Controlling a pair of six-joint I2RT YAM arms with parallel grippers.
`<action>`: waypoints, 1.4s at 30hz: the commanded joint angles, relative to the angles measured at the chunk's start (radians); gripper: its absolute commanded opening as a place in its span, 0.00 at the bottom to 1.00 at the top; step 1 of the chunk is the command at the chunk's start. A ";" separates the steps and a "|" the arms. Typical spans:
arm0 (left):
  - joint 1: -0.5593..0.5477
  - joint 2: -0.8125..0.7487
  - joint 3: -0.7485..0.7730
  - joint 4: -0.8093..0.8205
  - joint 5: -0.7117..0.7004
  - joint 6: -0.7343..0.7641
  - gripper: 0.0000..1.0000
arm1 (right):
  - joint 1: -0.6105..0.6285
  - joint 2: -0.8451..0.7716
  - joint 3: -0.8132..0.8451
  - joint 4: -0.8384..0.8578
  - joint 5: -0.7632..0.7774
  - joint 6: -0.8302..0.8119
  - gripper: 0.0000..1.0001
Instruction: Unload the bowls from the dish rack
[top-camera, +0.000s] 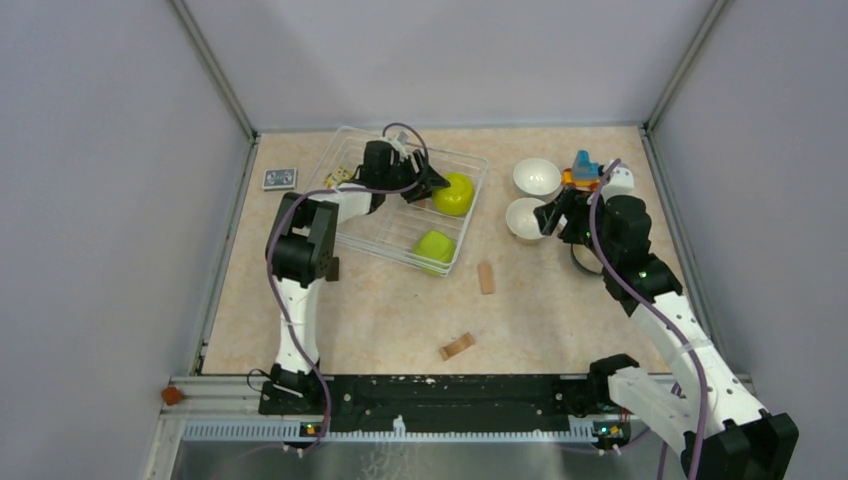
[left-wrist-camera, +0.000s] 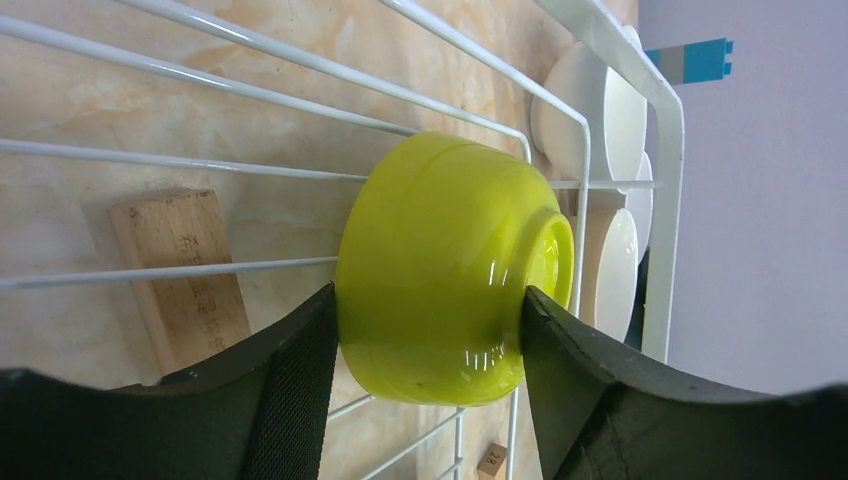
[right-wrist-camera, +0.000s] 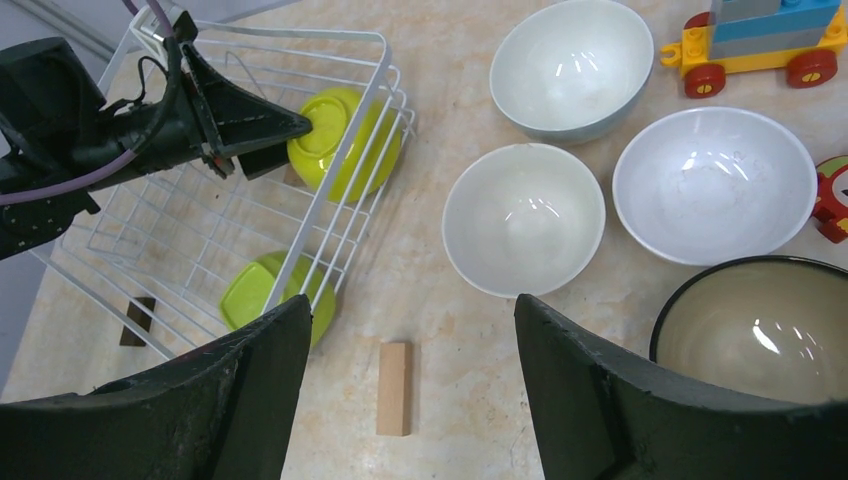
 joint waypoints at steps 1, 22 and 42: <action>-0.010 -0.128 -0.014 0.093 0.065 -0.004 0.43 | 0.009 -0.022 -0.003 0.013 0.016 -0.020 0.73; -0.318 -0.465 0.025 -0.471 -1.109 0.707 0.42 | 0.011 -0.008 -0.005 0.048 -0.026 -0.019 0.73; -0.454 -0.168 0.225 -0.754 -1.255 0.650 0.92 | 0.009 -0.019 -0.007 0.037 -0.025 -0.010 0.72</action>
